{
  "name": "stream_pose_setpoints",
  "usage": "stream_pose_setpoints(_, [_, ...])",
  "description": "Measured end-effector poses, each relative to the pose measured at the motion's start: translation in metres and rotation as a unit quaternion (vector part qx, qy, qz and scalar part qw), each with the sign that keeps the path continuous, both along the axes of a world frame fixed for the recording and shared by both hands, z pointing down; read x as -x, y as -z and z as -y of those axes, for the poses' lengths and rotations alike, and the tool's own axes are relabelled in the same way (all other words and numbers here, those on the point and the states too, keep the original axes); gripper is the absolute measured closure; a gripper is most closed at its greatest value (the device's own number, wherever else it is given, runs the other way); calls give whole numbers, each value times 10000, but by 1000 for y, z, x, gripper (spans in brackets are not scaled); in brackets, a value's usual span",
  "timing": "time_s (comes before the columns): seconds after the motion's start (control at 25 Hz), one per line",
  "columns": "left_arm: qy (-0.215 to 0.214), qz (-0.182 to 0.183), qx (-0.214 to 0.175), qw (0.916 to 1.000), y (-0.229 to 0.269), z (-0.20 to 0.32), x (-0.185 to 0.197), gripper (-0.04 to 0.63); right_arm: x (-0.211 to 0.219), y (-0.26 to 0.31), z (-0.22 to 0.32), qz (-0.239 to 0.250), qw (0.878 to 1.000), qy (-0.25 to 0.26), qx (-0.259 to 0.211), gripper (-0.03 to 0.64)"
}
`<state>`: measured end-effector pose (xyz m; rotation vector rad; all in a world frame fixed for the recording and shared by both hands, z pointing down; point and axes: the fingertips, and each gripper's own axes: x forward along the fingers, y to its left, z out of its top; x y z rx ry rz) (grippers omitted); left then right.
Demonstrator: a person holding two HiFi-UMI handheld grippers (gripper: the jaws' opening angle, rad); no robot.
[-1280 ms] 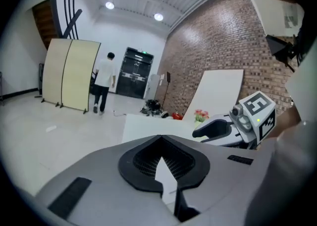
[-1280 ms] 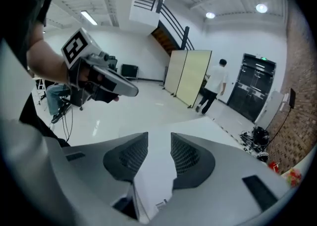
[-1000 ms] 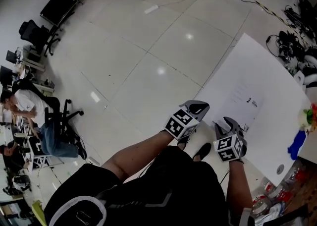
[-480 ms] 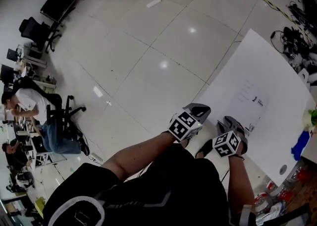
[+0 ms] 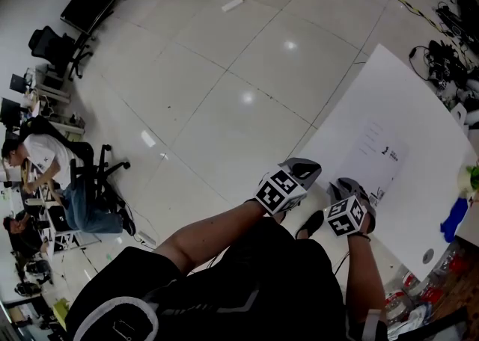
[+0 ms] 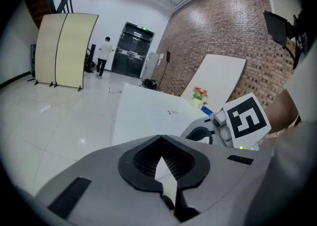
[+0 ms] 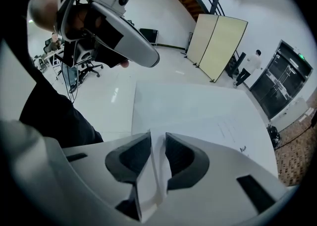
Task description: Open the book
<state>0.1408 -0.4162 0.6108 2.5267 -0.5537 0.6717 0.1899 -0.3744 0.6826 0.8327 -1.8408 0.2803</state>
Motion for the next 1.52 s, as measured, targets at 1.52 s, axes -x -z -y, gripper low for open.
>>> stream_pose_setpoints(1.52, [-352, -359, -317, 9982, 38, -3, -40, 597, -59, 107, -8, 1814, 9425, -2328, -1569, 612])
